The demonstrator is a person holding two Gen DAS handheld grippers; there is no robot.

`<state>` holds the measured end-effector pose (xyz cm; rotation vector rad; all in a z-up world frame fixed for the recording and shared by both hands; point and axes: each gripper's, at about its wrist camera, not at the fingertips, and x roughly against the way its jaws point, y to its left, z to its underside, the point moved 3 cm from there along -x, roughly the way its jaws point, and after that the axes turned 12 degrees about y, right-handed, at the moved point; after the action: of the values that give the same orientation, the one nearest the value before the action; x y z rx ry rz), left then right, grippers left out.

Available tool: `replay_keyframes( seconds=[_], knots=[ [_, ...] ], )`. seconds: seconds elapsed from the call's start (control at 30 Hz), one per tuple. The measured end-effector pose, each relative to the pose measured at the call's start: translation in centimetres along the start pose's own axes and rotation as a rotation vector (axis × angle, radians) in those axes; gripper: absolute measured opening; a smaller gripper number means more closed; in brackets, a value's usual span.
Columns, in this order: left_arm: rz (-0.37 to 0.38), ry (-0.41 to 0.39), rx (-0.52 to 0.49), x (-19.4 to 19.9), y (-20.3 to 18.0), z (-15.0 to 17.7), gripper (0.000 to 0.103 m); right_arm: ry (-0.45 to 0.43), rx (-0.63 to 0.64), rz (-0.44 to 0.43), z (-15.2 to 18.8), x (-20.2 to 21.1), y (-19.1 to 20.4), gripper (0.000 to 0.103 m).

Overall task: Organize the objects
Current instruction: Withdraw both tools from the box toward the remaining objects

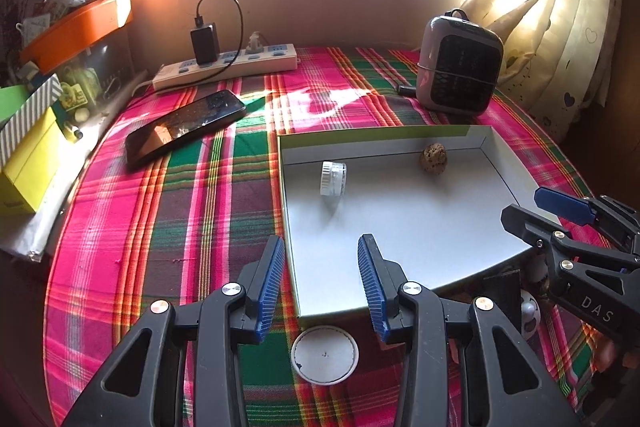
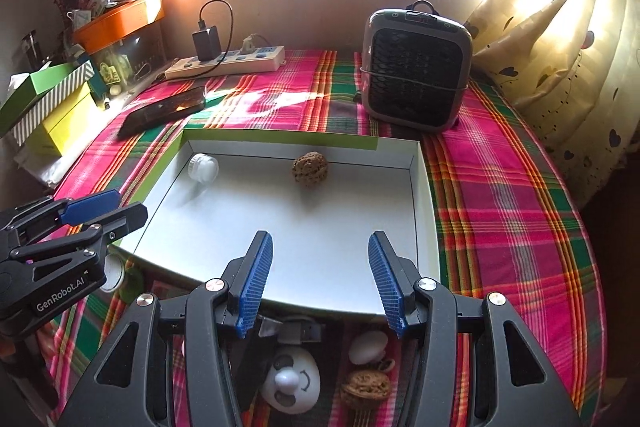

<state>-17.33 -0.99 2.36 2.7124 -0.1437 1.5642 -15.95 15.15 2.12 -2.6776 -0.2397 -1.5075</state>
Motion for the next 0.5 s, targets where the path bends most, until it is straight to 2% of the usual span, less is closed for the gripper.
replay_keyframes(
  seconds=[0.17, 0.5],
  knots=[
    [-0.018, -0.015, 0.026, 0.7, 1.3, 1.4, 0.037, -0.013, -0.012, 0.004, 1.2, 0.8, -0.5, 0.051],
    [0.038, -0.018, 0.075, 1.6, 3.3, 4.0, 0.037, -0.035, -0.023, 0.022, 3.6, 2.0, -1.5, 0.051]
  ],
)
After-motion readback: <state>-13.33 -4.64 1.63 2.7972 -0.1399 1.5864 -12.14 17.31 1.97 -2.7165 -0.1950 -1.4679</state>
